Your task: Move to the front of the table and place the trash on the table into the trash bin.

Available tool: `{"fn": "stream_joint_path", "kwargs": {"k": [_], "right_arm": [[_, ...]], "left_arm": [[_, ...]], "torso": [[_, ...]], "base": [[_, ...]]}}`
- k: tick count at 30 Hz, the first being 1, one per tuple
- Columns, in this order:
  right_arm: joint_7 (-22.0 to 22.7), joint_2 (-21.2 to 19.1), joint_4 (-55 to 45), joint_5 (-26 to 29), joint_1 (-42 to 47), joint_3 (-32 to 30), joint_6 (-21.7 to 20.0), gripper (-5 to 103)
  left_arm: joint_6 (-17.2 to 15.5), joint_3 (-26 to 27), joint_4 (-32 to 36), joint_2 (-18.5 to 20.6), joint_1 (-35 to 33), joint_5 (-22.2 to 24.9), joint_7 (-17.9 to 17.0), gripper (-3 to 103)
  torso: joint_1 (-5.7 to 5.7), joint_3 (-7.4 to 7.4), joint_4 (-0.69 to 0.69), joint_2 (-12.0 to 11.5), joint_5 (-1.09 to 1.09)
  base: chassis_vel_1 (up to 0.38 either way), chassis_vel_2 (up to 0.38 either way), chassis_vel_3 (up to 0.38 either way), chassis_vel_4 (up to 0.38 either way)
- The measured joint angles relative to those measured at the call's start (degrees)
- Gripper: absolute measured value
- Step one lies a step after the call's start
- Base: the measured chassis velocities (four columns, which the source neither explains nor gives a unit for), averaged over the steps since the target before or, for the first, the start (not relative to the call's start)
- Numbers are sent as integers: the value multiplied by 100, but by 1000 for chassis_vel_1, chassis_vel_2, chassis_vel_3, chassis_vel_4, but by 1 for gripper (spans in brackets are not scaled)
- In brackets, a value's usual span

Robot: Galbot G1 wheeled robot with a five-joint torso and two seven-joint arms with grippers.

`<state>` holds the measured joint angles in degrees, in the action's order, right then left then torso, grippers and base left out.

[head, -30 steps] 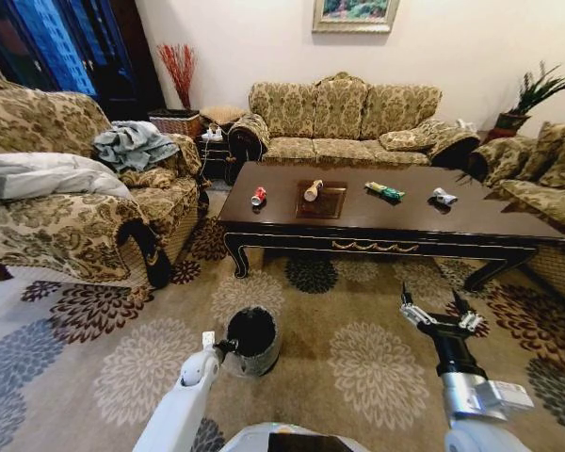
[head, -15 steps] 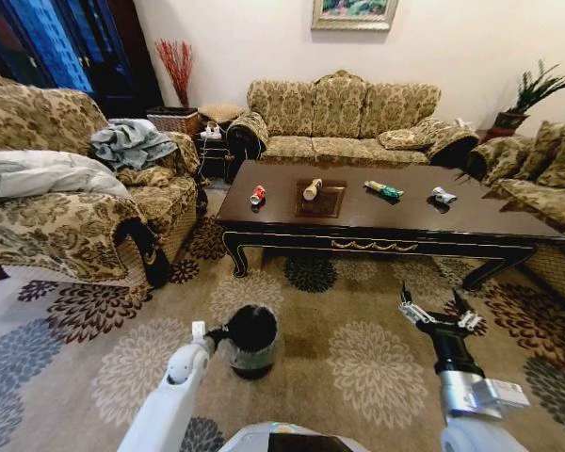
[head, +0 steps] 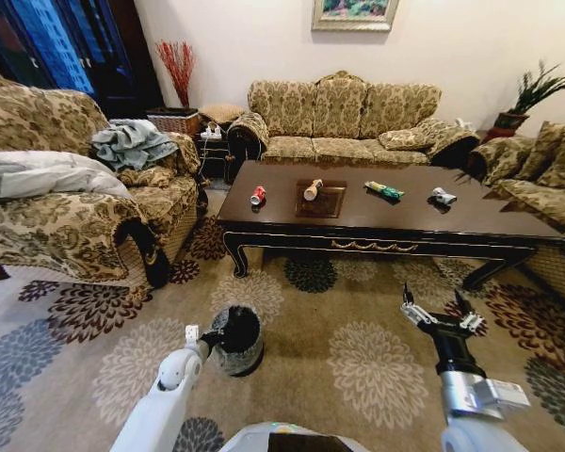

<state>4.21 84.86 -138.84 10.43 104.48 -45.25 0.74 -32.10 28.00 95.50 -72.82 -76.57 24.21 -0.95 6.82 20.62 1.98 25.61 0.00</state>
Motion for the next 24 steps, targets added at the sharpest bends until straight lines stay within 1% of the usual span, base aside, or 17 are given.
{"fn": "stream_joint_path", "kwargs": {"k": [6, 7, 8, 9, 10, 11, 13, 14, 16, 17, 18, 19, 20, 23, 24], "right_arm": [[-20, 1, 3, -26, -1, 40, 0, 100], [-32, -21, 12, -28, 2, 44, 1, 100], [-39, -34, 16, -28, 5, 47, 1, 100], [-62, -70, 20, -29, 13, 56, -1, 100], [-62, -70, 20, -29, 13, 56, -1, 100], [-75, -105, 20, -29, 16, 65, -6, 100], [-104, -156, 20, -29, 19, 83, -40, 100], [-116, -177, 20, -29, 15, 92, -60, 100], [-131, -200, 19, -32, 2, 113, -86, 100], [-131, -200, 19, -32, 2, 113, -86, 100], [-150, -202, 19, -36, -3, 128, -95, 100], [-150, -202, 19, -36, -3, 128, -95, 100], [-168, -202, 19, -40, -3, 139, -98, 100], [-212, -218, 20, -54, 2, 150, -100, 100], [-212, -218, 20, -54, 2, 150, -100, 100]], "left_arm": [[136, 27, 39, -25, 42, -44, -149, -1], [200, 65, 67, -32, 40, -65, -165, 10], [232, 81, 69, -37, 39, -81, -175, 10], [329, 124, 51, -56, 40, -147, -209, 15], [329, 124, 51, -56, 40, -147, -209, 15], [419, 170, 9, -76, 45, -207, -256, 20], [477, 258, -35, -90, 48, -265, -295, 31], [480, 293, -51, -89, 44, -291, -295, 31], [480, 356, -153, -85, 42, -438, -294, 42], [480, 356, -153, -85, 42, -438, -294, 42], [481, 417, -241, -92, 46, -592, -300, 47], [481, 417, -241, -92, 46, -592, -300, 47], [484, 491, -300, -101, 47, -731, -301, 53], [491, 664, -337, -99, 14, -929, -251, 69], [491, 664, -337, -99, 14, -929, -251, 69]], "torso": [[0, 0, -1, 1, 0], [0, 0, -1, 1, -1], [0, 0, -1, 1, -1], [0, 0, -1, 1, 0], [0, 0, -1, 1, 0], [0, 0, -1, 1, 0], [0, 0, -1, 1, 0], [0, 0, -1, 1, 0], [0, 0, -1, 1, 0], [0, 0, -1, 1, 0], [0, 0, 0, 1, 0], [0, 0, 0, 1, 0], [0, 0, -1, 1, 0], [0, 0, 0, 1, 0], [0, 0, 0, 1, 0]], "base": [[0, 0, 0, 0], [0, 0, 0, 0], [0, 0, 0, 0], [0, 0, 0, 0], [0, 0, 0, 0], [0, 0, 0, 0], [0, 0, 0, 0], [0, 0, 0, 0], [0, 0, 0, 0], [0, 0, 0, 0], [0, 0, 0, 0], [0, 0, 0, 0], [0, 0, 0, 0], [0, 0, 0, 0], [0, 0, 0, 0]]}}
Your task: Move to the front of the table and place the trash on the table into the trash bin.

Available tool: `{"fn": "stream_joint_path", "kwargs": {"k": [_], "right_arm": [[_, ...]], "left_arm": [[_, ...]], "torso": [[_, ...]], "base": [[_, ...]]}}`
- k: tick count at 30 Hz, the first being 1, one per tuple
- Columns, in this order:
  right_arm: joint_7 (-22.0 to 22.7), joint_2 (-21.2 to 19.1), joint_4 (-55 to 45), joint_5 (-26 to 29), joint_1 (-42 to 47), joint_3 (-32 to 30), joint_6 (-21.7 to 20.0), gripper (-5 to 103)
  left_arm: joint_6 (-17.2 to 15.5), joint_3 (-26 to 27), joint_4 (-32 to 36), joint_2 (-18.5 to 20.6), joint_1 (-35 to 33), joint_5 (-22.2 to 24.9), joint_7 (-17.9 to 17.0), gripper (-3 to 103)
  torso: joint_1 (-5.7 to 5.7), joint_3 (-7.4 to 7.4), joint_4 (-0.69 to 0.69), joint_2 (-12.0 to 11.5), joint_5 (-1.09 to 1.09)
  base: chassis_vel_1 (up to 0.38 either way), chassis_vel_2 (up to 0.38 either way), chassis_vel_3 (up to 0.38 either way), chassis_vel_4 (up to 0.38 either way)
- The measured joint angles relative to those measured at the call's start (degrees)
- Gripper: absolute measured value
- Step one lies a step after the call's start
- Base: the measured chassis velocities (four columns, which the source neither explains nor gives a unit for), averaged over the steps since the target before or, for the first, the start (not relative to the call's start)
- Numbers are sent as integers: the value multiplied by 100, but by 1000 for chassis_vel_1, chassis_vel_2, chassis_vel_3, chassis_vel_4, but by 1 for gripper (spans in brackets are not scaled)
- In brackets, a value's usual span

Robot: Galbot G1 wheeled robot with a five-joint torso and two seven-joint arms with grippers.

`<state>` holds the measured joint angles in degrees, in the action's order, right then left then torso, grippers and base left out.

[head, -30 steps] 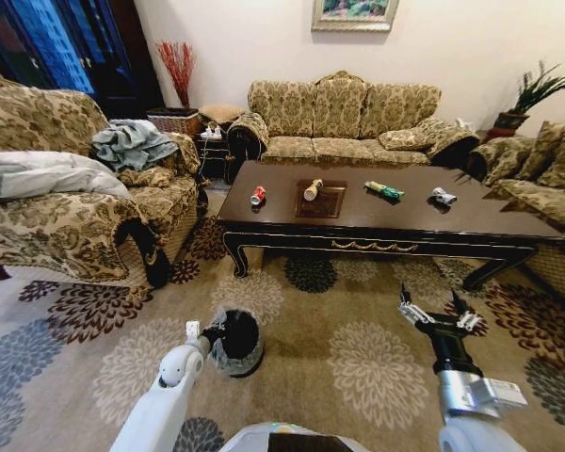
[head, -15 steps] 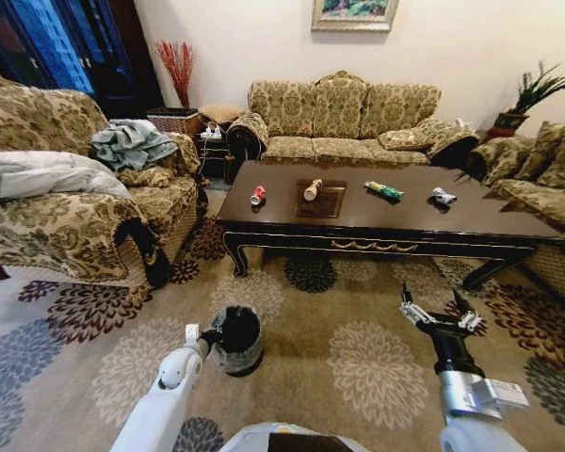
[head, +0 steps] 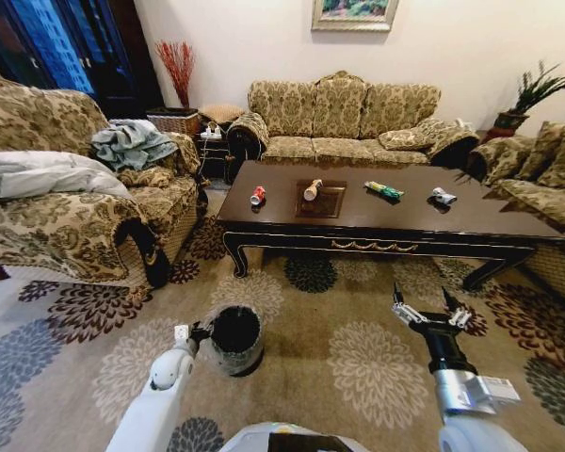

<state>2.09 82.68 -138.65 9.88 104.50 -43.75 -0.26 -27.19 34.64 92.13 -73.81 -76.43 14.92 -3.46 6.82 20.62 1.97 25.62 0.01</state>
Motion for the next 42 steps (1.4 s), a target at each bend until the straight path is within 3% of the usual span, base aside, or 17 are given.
{"fn": "stream_joint_path", "kwargs": {"k": [1, 2, 3, 4, 5, 7, 12, 17, 28, 42], "right_arm": [[-4, -5, 0, -1, 0, 3, 0, 100], [-18, -14, 2, -4, -1, 16, -3, 100], [-22, -18, 6, -8, -6, 25, -4, 100], [-28, -25, 16, -18, -15, 43, -10, 100], [-28, -25, 16, -18, -15, 43, -10, 100], [-58, -32, 37, -31, -40, 61, -20, 100], [-68, -39, 53, -27, -74, 57, -37, 100], [-68, -27, 98, -20, -86, 32, -26, 100], [-50, 25, 186, 0, -101, -56, 66, 100], [17, 136, 255, 20, 3, -146, 267, 100]], "left_arm": [[8, 35, 0, 0, -7, -27, 22, 69], [2, 123, 20, 1, -29, -54, 97, 80], [-16, 161, 54, -1, -38, -48, 154, 80], [-41, 196, 119, -6, -55, 12, 246, 90], [-41, 196, 119, -6, -55, 12, 246, 90], [-155, 229, 242, -16, -100, 238, 613, 96], [-144, 259, 292, -55, -191, 90, 1080, 100], [-110, 256, 381, -85, -242, -3, 1098, 100], [-362, -195, -432, -168, 127, -525, 863, 100], [-526, -450, -1022, -231, 515, -368, 605, 100]], "torso": [[0, 0, 0, 0, 0], [0, 0, 0, 0, 0], [0, 0, 0, 0, 0], [0, 0, 0, 0, 0], [0, 0, 0, 0, 0], [0, 0, -1, 0, 0], [0, 0, 0, 0, 0], [0, 0, 0, 0, -1], [0, 0, 0, -1, -1], [0, -1, 0, 0, -5]], "base": [[0, 0, 0, 0], [0, 0, 0, 0], [0, 0, 0, 0], [0, 0, 0, 0], [0, 0, 0, 0], [0, 0, 0, 0], [0, 0, 0, 0], [0, 0, 0, 0], [0, 0, 0, 0], [0, 0, 0, 0]]}}
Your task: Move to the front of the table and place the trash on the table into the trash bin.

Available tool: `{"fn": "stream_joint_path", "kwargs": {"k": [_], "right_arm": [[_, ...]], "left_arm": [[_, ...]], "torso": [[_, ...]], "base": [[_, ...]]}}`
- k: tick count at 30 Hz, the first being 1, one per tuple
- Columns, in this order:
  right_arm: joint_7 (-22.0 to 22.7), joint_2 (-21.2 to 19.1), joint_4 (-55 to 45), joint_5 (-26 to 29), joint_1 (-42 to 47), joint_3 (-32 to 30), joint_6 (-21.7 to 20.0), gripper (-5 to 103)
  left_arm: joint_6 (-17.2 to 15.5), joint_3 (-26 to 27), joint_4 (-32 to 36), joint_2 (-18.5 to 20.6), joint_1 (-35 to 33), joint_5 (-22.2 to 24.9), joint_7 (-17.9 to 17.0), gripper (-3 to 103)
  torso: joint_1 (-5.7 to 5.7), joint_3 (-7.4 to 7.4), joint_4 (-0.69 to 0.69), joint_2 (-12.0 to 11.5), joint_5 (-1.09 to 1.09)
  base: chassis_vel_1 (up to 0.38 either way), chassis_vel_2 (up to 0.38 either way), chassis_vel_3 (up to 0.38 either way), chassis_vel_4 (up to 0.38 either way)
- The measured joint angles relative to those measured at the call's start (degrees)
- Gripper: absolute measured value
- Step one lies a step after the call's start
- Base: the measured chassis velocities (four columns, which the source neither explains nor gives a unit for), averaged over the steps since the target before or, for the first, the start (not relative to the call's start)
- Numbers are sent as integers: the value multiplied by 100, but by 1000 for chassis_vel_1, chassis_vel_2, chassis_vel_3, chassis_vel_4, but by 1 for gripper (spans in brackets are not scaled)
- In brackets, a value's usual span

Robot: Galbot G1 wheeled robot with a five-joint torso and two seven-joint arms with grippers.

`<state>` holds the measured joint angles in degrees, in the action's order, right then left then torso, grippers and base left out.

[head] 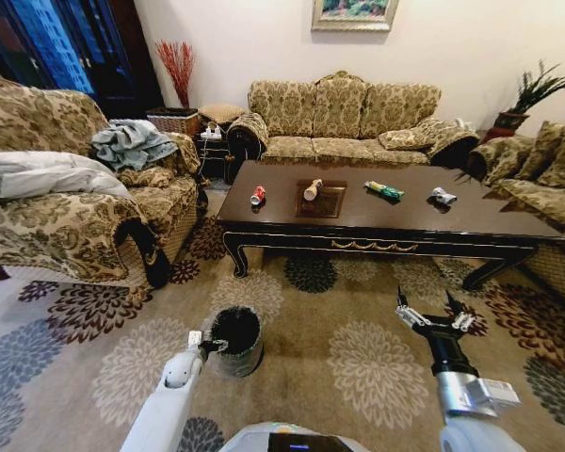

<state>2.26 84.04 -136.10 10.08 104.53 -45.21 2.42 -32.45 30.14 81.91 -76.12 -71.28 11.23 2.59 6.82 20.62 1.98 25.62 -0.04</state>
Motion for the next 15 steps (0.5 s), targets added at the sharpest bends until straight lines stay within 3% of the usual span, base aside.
{"fn": "stream_joint_path", "kwargs": {"k": [6, 11, 12, 15], "right_arm": [[30, 3, 6, 2, 7, -26, 42, 100], [56, 7, 33, 2, 6, -30, 81, 100], [56, 7, 33, 2, 6, -30, 81, 100], [86, 4, 93, 1, -36, -17, 93, 100]], "left_arm": [[-10, -13, -202, 58, 133, 5, 15, 102], [-9, -40, -214, 93, 139, -10, 26, 82], [-9, -40, -214, 93, 139, -10, 26, 82], [2, -62, -187, 85, 115, -19, 26, 66]], "torso": [[-2, -2, 2, 2, -5], [-2, -1, 2, 2, -3], [-2, -1, 2, 2, -3], [-2, 0, 0, 1, 3]], "base": [[0, 0, 0, 0], [0, 0, 0, 0], [0, 0, 0, 0], [0, 0, 0, 0]]}}
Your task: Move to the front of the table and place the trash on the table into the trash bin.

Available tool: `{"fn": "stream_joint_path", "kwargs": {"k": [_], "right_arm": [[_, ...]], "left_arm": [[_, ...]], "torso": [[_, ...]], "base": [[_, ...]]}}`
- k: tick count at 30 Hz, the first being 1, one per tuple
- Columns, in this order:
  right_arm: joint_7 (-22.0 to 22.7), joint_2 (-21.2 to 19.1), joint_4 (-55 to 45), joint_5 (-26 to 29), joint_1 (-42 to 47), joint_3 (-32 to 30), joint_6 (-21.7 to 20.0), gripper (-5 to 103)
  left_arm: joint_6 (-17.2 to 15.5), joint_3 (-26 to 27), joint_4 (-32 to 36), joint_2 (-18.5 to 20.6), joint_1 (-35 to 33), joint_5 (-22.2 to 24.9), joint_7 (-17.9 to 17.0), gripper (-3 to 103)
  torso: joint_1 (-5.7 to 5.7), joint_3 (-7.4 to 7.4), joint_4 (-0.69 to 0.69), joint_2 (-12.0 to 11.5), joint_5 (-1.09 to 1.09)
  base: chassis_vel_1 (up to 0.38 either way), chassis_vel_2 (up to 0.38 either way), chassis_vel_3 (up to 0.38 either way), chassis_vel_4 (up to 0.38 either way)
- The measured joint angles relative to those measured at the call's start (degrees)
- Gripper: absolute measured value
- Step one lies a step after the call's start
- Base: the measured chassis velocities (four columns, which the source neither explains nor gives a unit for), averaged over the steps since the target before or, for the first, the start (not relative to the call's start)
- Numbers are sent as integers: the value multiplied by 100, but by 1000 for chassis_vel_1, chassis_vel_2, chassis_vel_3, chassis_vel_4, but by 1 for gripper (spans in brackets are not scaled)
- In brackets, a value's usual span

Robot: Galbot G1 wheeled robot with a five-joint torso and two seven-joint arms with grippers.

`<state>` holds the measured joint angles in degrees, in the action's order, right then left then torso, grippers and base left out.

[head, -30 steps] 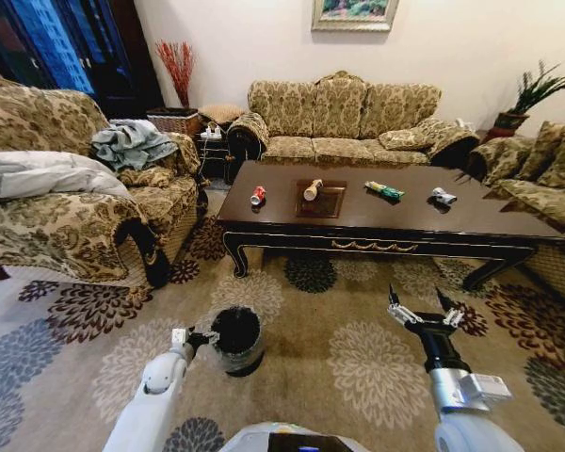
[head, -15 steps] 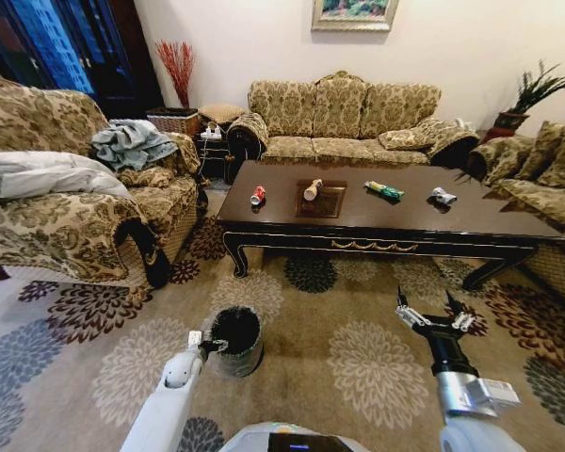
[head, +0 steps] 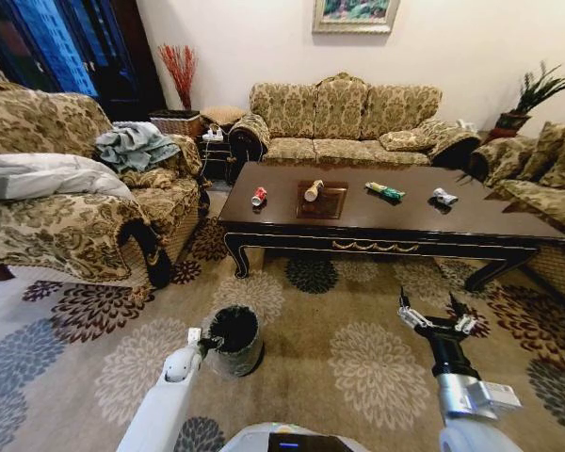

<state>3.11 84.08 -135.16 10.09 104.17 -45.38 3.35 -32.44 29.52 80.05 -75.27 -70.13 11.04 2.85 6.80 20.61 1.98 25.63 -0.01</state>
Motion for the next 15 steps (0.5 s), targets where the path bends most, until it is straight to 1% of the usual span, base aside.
{"fn": "stream_joint_path", "kwargs": {"k": [1, 3, 4, 6, 9, 10, 11, 13, 15], "right_arm": [[8, -7, 19, 0, -22, -1, 0, 100], [14, -13, 30, 2, -35, -2, 0, 100], [27, -25, 54, 5, -58, -6, 0, 100], [41, -31, 68, 9, -74, -11, 0, 100], [57, -36, 85, 26, -85, -26, 0, 100], [60, -38, 104, 31, -86, -34, 10, 100], [60, -39, 111, 32, -89, -39, 15, 100], [60, -40, 115, 32, -93, -42, 17, 100], [70, -43, 115, 39, -104, -45, 19, 100]], "left_arm": [[16, -6, 1, -6, -8, 0, 3, 60], [27, -9, 1, -6, -15, 0, 4, 60], [58, -17, 4, -7, -28, 0, 9, 50], [78, -24, 7, -6, -38, 0, 13, 50], [101, -28, 15, 2, -48, -2, 5, 34], [102, -40, 97, 11, -83, 116, -3, 26], [95, -55, 140, 18, -101, 172, -3, 23], [87, -67, 175, 18, -115, 204, -3, 23], [83, -85, 214, 7, -122, 232, -10, 15]], "torso": [[1, 0, 0, 0, 0], [1, 0, -1, -1, 0], [1, 0, -1, -1, 0], [1, 1, -1, -1, 1], [2, 1, -1, -2, 2], [3, 3, -2, -4, 8], [4, 3, -3, -5, 8], [4, 3, -2, -5, 8], [4, 4, -3, -5, 8]], "base": [[0, 0, 0, 0], [0, 0, 0, 0], [0, 0, 0, 0], [0, 0, 0, 0], [0, 0, 0, 0], [0, 0, 0, 0], [0, 0, 0, 0], [0, 0, 0, 0], [0, 0, 0, 0]]}}
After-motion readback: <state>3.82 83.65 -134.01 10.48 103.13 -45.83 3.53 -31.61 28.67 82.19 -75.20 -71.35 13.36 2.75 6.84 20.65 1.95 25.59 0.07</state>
